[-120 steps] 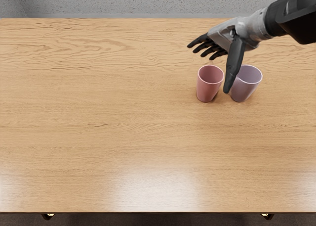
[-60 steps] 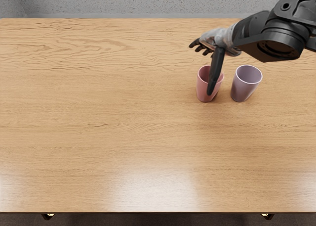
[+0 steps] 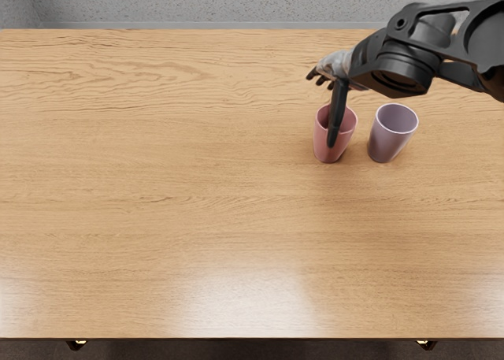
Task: Pick up cup and place in cup with right hand
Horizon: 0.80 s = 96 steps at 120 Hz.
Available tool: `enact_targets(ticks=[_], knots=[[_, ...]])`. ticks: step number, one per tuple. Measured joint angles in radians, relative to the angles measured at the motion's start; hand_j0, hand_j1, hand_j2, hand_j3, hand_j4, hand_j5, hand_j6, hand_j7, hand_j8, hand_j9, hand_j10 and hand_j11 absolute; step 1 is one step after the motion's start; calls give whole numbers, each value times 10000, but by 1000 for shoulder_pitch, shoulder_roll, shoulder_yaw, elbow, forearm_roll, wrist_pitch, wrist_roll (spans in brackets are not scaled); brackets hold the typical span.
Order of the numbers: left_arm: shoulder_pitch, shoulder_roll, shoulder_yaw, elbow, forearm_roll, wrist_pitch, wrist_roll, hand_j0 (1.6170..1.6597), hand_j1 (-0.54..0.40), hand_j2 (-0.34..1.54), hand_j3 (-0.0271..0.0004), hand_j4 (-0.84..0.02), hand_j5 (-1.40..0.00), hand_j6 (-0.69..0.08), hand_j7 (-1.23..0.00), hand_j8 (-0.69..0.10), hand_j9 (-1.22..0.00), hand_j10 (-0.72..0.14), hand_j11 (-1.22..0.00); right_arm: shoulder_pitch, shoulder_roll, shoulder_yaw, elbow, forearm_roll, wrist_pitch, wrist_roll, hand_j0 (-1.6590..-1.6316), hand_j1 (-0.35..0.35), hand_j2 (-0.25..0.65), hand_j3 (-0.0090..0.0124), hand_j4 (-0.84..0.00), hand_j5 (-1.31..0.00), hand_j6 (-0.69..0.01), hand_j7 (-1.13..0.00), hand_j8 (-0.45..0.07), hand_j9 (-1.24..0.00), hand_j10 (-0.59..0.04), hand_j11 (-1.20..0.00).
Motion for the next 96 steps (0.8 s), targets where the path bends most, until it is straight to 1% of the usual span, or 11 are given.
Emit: enact_targets(ticks=[13, 26, 50, 66, 96], knots=[[0, 0, 0, 0, 0, 0, 0, 16581, 3489, -1, 0, 1, 0, 1, 0, 1, 0, 1, 0, -7, 28, -27, -29, -21, -38, 0, -16581, -2877, -98, 0, -531, -672, -540, -669, -533, -671, -526, -670], [0, 0, 0, 0, 0, 0, 0, 16581, 3490, -1, 0, 1, 0, 1, 0, 1, 0, 1, 0, -10, 41, -61, -34, -28, -55, 0, -16581, -2890, -95, 0, -520, -658, -530, -655, -523, -657, -516, -657], [0, 0, 0, 0, 0, 0, 0, 16581, 3490, -1, 0, 1, 0, 1, 0, 2, 0, 1, 0, -41, 60, -110, -65, -38, -80, 0, -16581, -2897, -93, 0, -516, -651, -525, -649, -518, -651, -511, -650], [0, 0, 0, 0, 0, 0, 0, 16581, 3490, -1, 0, 1, 0, 1, 0, 2, 0, 1, 0, -73, 83, -119, -98, -46, -98, 0, -16581, -2809, -107, 0, -589, -747, -600, -744, -592, -746, -585, -745], [0, 0, 0, 0, 0, 0, 0, 16581, 3490, -1, 0, 1, 0, 1, 0, 1, 0, 1, 0, -110, 134, -114, -149, -48, -103, 0, -16581, -2578, -145, 0, -783, -998, -794, -995, -786, -997, -778, -997]])
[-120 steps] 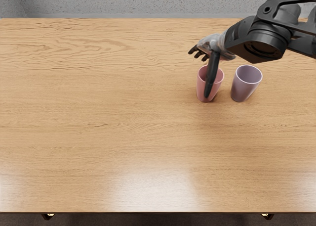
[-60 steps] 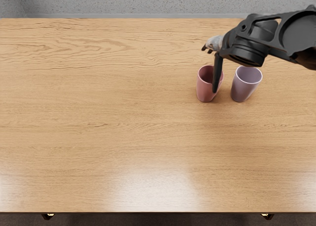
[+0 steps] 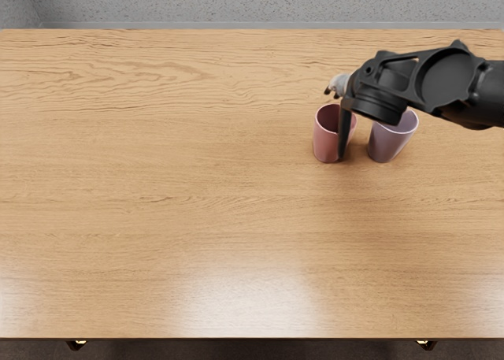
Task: Pick up cup and place in cup with right hand
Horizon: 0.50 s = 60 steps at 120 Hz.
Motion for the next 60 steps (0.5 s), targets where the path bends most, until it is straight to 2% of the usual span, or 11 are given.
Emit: enact_targets(ticks=[27, 60], knots=[[0, 0, 0, 0, 0, 0, 0, 16581, 3490, -1, 0, 1, 0, 1, 0, 2, 0, 2, 0, -29, 34, 2, -55, 0, 6, 0, -16581, -2094, -225, 0, -1188, -1522, -1198, -1520, -1191, -1522, -1182, -1521], [-2, 0, 0, 0, 0, 0, 0, 16581, 3490, -1, 0, 1, 0, 2, 0, 2, 0, 2, 0, -50, 45, 3, -86, -1, 8, 0, -16581, -1242, -366, 0, -1899, -2446, -1910, -2443, -1902, -2445, -1894, -2445]])
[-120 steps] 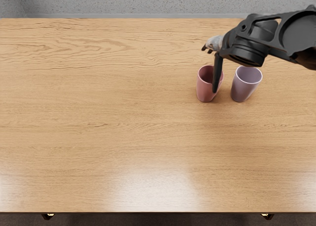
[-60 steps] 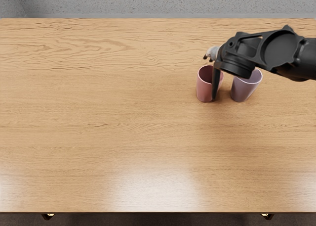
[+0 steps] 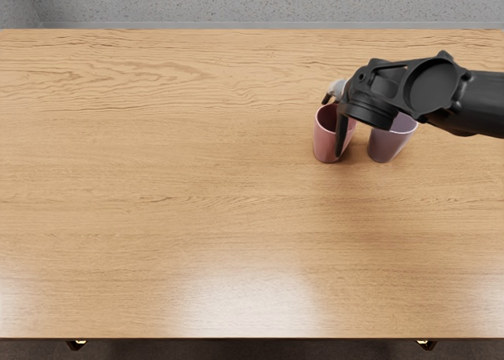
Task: Pick up cup and place in cup with right hand
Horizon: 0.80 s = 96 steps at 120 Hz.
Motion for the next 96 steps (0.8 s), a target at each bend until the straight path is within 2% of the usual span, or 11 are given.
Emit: enact_targets(ticks=[43, 49, 50, 60, 61, 75, 81, 84, 87, 88, 96], knots=[[0, 0, 0, 0, 0, 0, 0, 16581, 3490, 0, -1, 2, 0, 2, 0, 2, 0, 2, 0, -9, 16, 1, -10, -7, -5, 0, -16564, -385, -646, -18, -2990, -3808, -3027, -3769, -3006, -3813, -3007, -3807], [0, 0, 0, 0, 0, 0, 0, 16581, 3489, 1, -1, 2, -1, 2, 0, 2, -1, 2, -1, -8, 18, 2, -9, -9, -7, 0, -16562, -369, -601, 11, -3130, -3982, -3165, -3941, -3105, -4043, -3109, -4040], [0, 0, 0, 0, 0, 0, 0, 16581, 3489, 1, -1, 2, -1, 2, -1, 2, -1, 2, -1, -8, 18, 2, -9, -9, -7, 1, -16562, -286, -604, -18, -3169, -3996, -3193, -3974, -3136, -4067, -3135, -4070], [0, 0, 0, 0, 0, 0, 0, 16581, 3489, 1, -1, 2, -1, 2, -1, 2, -1, 2, -1, -8, 19, 2, -8, -10, -8, 0, -16547, -453, -589, -24, -3472, -4295, -3480, -4297, -3445, -4361, -3439, -4364], [0, 0, 0, 0, 0, 0, 0, 16581, 3489, 1, -2, 2, -1, 2, -1, 2, -1, 2, -2, -8, 19, 3, -8, -11, -9, 0, -16544, -538, -646, 8, -3484, -4334, -3496, -4328, -3436, -4426, -3430, -4431], [0, 0, 0, 0, 0, 0, 0, 16581, 3488, 2, -2, 2, -2, 2, -2, 2, -2, 2, -2, -8, 17, 6, -5, -11, -9, 0, -16535, -556, -525, -17, -3760, -4647, -3774, -4649, -3734, -4709, -3728, -4712], [0, 0, 0, 0, 0, 0, 0, 16581, 3488, 2, -2, 2, -2, 2, -2, 2, -2, 2, -2, -8, 15, 8, -4, -11, -8, 0, -16532, -593, -523, 12, -3803, -4875, -3857, -4816, -3765, -4940, -3762, -4947], [0, 0, 0, 0, 0, 0, 0, 16581, 3488, 2, -2, 2, -2, 2, -2, 2, -2, 2, -2, -8, 14, 8, -3, -11, -8, 0, -16524, -670, -495, -32, -3924, -4992, -3968, -4952, -3904, -5035, -3902, -5038], [0, 0, 0, 0, 0, 0, 0, 16581, 3488, 2, -2, 2, -2, 2, -2, 2, -2, 2, -2, -7, 12, 9, -1, -8, -8, 0, -16523, -652, -742, 27, -3949, -5115, -4005, -5072, -3755, -5222, -3874, -5234], [0, 0, 0, 0, 0, 0, 0, 16581, 3488, 2, -2, 2, -2, 2, -2, 2, -2, 2, -2, -7, 11, 9, 0, -7, -8, 1, -16520, -702, -745, -15, -3982, -5145, -4033, -5109, -3793, -5253, -3905, -5267], [-1, 0, 0, 0, 0, 0, 0, 16581, 3489, 3, -2, 0, -2, 0, -1, 1, -1, 1, -2, -5, 6, 14, 3, -2, -7, 1, -16516, -697, -978, -3, -4037, -5442, -3888, -5355, -3691, -5601, -3913, -5633]])
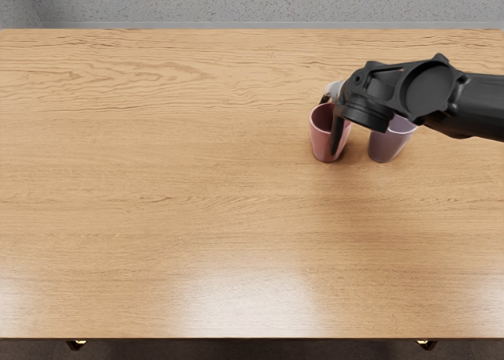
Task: Pick up cup and place in cup with right hand
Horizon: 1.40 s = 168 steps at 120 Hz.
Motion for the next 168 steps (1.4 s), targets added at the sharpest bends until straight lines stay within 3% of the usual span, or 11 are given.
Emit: enact_targets(ticks=[15, 18, 29, 30, 31, 33, 35, 39, 62, 87, 168], knots=[[0, 0, 0, 0, 0, 0, 0, 16581, 3488, 1, -2, 2, -1, 2, -1, 2, -2, 2, -2, 5, -13, 7, 7, -2, 7, -1, -16510, -577, -1013, -4, -4199, -5889, -3614, -5690, -3426, -5924, -4160, -5941], [-1, 0, 0, 0, 0, 0, 0, 16581, 3488, 2, -2, 1, -2, 1, -1, 1, -2, 2, -2, 7, -18, 9, 10, -3, 8, -1, -16512, -513, -990, 10, -4202, -5992, -3483, -5747, -3371, -6004, -4180, -6017], [-5, 0, 0, 0, 0, 0, 0, 16581, 3488, 1, -1, 1, -1, 1, -1, 1, -2, 2, -2, 17, -35, 22, 23, -4, 11, -1, -16515, -462, -1012, 14, -4188, -6339, -3262, -5911, -3067, -6260, -4230, -6265], [-5, 0, 0, 0, 0, 0, 0, 16581, 3488, 1, -2, 2, -2, 2, -1, 2, -2, 2, -2, 18, -37, 23, 24, -4, 12, -1, -16513, -551, -1074, 27, -4172, -6397, -3340, -5923, -2913, -6303, -4223, -6310], [-5, 0, 0, 0, 0, 0, 0, 16581, 3488, 1, -1, 2, -2, 2, -1, 2, -2, 2, -2, 20, -38, 25, 26, -4, 12, -1, -16511, -611, -1138, 8, -4183, -6404, -3252, -5934, -2972, -6316, -4230, -6324], [-5, 0, 0, 0, 0, 0, 0, 16581, 3488, 1, -1, 2, -1, 2, -1, 2, -2, 2, -2, 23, -43, 28, 30, -4, 12, -1, -16511, -634, -1190, 15, -4193, -6430, -3216, -5955, -3023, -6348, -4236, -6358], [-5, 0, 0, 0, 0, 0, 0, 16581, 3488, 1, -1, 2, -1, 2, -1, 2, -1, 2, -2, 28, -47, 30, 35, -4, 12, -1, -16509, -665, -1282, 0, -4218, -6434, -3285, -5974, -3055, -6356, -4257, -6367], [-5, 0, 0, 0, 0, 0, 0, 16581, 3488, 1, -1, 1, -1, 1, -1, 1, -1, 1, -2, 37, -56, 35, 42, -3, 12, -1, -16510, -512, -1289, -3, -4254, -6444, -3279, -6008, -3074, -6373, -4285, -6389], [-3, 0, 0, -1, 0, 0, 0, 16581, 3489, 1, -1, 1, -1, 1, -1, 1, -1, 1, -2, 85, -135, 72, 116, -3, 11, 0, -16495, -544, -1816, -4, -4310, -6545, -2927, -6124, -2840, -6487, -4327, -6530], [-2, 0, 0, -1, 0, 1, 0, 16581, 3489, 1, -1, 1, -1, 1, -1, 1, -1, 1, -1, 130, -211, 88, 169, -3, 17, 0, -16497, -252, -1908, 2, -3994, -6497, -2519, -6170, -2424, -6522, -4272, -6573], [1, 0, 2, -1, 0, 0, 0, 16581, 3489, 1, -1, 0, -1, 0, -1, 1, -1, 1, -1, 216, -492, 139, 384, -68, 32, 0, -16496, -43, -2023, 5, -3756, -6719, -2306, -6364, -2223, -6766, -4108, -6827]])
